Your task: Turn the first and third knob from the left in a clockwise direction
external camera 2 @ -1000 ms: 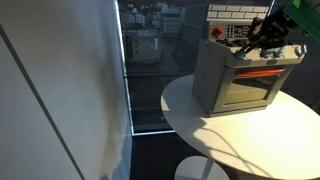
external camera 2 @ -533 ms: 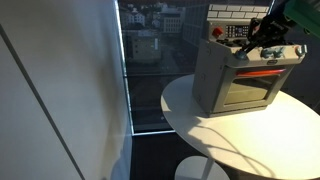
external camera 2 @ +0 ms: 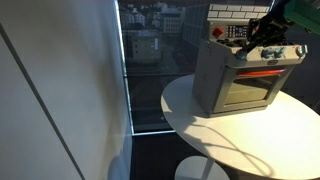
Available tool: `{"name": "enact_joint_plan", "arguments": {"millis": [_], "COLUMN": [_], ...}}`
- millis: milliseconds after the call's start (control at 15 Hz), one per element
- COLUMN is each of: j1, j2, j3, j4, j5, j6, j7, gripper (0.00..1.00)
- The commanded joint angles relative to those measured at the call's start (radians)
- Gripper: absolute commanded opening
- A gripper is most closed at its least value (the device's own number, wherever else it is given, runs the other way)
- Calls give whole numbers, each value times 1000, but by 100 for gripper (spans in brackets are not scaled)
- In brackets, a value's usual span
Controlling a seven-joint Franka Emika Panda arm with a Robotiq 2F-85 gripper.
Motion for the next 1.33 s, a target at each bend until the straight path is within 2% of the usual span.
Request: {"name": "enact_joint_plan", "arguments": {"millis": [0, 267, 333, 467, 933, 1000, 1133, 1267], "j1": [-16, -15, -13, -11, -11, -17, -18, -18], "j2": [-52, -54, -55, -60, -116, -85, -96, -100], "j3": [-9, -9, -9, -10, -20, -8, -8, -7], "j4": [2, 11, 11, 15, 15, 15, 15, 15], "j5": [-79, -123, -121, -101, -27, -55, -46, -46], "j6": [-82, -100, -100, -116, -185, -143, -156, -158], "j7": [22, 17, 15, 4, -45, -17, -23, -23], "gripper": [5, 5, 39, 46, 100, 84, 99, 100]}}
